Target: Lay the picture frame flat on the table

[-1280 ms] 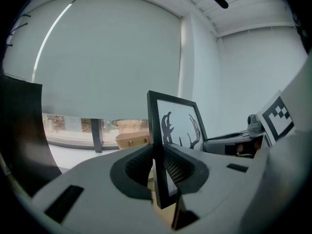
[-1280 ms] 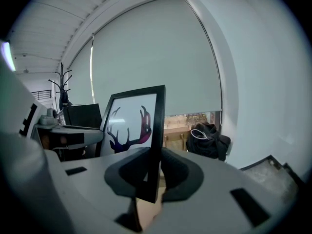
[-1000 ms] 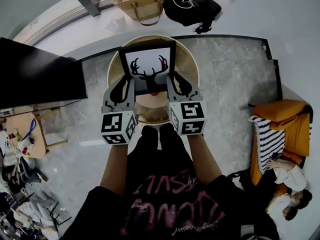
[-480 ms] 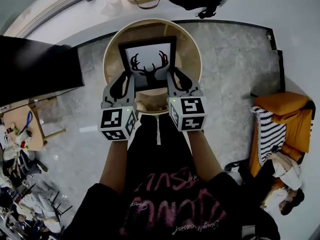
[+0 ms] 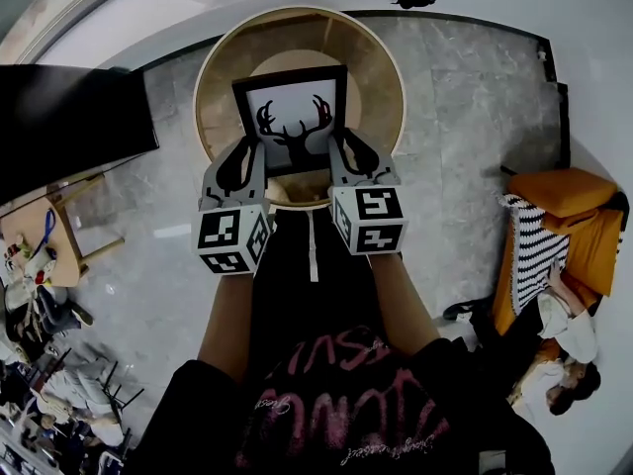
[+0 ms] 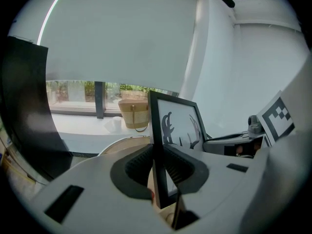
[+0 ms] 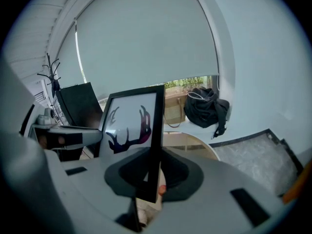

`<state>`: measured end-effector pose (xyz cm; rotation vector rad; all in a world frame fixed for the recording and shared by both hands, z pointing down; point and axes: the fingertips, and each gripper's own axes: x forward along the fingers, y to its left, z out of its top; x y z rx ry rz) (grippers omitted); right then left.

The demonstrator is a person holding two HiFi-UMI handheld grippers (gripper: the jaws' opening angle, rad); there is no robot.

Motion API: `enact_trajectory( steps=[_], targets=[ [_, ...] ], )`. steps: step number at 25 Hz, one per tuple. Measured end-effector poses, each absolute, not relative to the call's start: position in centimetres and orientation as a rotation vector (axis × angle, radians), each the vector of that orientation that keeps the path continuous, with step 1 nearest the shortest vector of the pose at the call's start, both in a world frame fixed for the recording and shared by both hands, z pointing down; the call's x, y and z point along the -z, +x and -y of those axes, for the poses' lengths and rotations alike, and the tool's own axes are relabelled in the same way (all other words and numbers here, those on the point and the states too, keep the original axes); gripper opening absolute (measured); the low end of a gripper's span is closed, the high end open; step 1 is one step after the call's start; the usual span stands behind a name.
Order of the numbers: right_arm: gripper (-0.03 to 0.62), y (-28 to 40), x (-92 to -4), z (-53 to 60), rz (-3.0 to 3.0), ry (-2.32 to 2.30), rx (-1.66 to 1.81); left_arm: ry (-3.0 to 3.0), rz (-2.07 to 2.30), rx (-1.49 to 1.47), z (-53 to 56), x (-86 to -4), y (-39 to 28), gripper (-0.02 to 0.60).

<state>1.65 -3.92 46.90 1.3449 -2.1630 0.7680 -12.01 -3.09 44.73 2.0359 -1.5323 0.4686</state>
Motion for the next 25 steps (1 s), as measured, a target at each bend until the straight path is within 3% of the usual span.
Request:
enact_trajectory(
  steps=[25],
  targets=[
    [0.080,2.9,-60.1,-2.1,1.974,1.213,-0.945,1.835,1.390,-0.599,-2.8,-58.3,-10.8,0.072]
  ],
)
